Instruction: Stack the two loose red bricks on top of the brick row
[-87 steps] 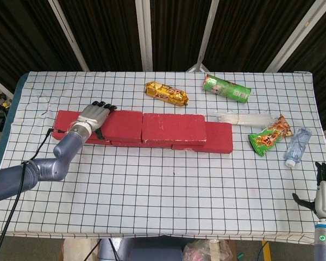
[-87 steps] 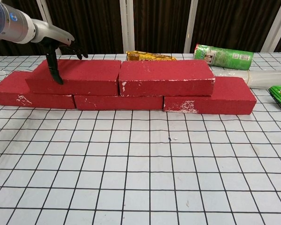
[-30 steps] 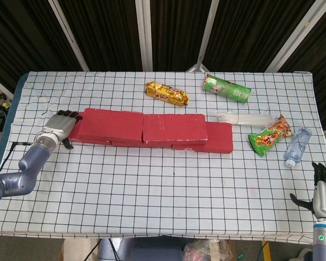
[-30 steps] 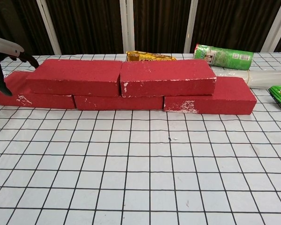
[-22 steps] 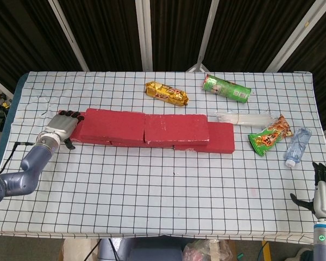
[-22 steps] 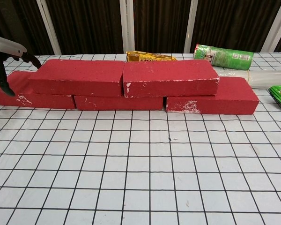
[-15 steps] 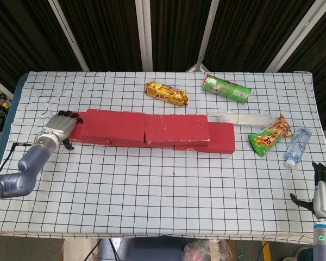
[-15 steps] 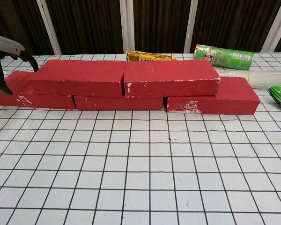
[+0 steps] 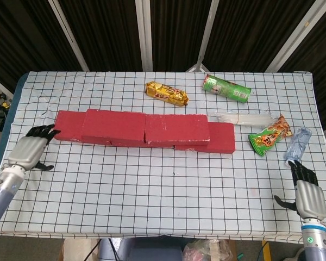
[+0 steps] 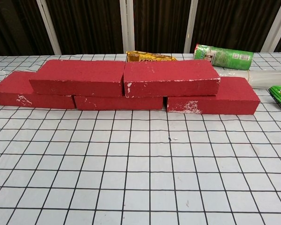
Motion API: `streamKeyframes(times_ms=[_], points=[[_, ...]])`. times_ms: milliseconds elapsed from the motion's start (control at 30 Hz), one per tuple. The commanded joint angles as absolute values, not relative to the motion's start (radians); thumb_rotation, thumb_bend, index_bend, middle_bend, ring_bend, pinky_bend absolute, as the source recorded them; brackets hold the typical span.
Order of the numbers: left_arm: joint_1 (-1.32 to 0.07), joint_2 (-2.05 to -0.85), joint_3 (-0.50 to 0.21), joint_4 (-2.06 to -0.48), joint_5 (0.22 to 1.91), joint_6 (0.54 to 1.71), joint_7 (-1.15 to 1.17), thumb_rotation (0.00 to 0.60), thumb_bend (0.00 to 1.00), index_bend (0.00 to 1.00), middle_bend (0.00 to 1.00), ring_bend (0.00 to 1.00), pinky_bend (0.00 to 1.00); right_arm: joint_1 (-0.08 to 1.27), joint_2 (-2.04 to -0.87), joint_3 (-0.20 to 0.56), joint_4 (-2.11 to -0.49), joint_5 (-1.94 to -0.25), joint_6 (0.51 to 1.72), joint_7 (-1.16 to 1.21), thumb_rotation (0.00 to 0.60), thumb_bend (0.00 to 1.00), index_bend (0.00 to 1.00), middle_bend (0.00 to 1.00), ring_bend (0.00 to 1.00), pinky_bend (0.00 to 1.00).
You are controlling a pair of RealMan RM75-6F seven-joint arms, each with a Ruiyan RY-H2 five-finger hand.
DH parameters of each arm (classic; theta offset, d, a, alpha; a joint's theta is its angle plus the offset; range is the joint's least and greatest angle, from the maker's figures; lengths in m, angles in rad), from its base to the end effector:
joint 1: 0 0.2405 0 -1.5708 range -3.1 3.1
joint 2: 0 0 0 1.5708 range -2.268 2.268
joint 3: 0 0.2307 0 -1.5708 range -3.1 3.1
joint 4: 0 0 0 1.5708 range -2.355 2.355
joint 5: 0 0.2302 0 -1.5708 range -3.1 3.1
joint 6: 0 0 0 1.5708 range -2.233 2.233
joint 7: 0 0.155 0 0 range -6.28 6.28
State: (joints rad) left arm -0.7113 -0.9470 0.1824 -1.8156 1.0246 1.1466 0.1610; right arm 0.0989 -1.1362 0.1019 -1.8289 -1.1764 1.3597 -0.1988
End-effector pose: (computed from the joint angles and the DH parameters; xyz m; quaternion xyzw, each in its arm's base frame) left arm -0.2417 0.2925 0.1156 -0.7013 -0.4071 -0.2567 0.5259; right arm -0.2882 -0.1960 0.1034 0.5262 -0.5009 0.3191 0.6086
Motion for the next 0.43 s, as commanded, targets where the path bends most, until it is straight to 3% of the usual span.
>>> streamKeyframes(times_ms=[33,233,433], points=[[-0.404,-1.075,0.231,-1.69,1.354,1.499,0.01,0.6,0.0,0.13,0.0,0.0,0.0,0.095,-1.162,0.087,-1.798,-1.235,1.404,-0.216,0.6,0.21,0.03,0.0,0.0,0.0],[-0.295,-1.174,0.199,-1.59,1.439,1.643,0.037,0.6,0.0,0.13,0.0,0.0,0.0,0.085,-1.179,0.087,-1.752,-1.289,1.452,-0.216,0.6,0.21,0.03,0.0,0.0,0.0],[-0.242,-1.217,0.172,-1.544,1.459,1.658,0.05,0.6,0.0,0.13,0.0,0.0,0.0,0.086,-1.178,0.081,-1.72,-1.329,1.45,-0.185,0.6,0.21,0.03,0.0,0.0,0.0]])
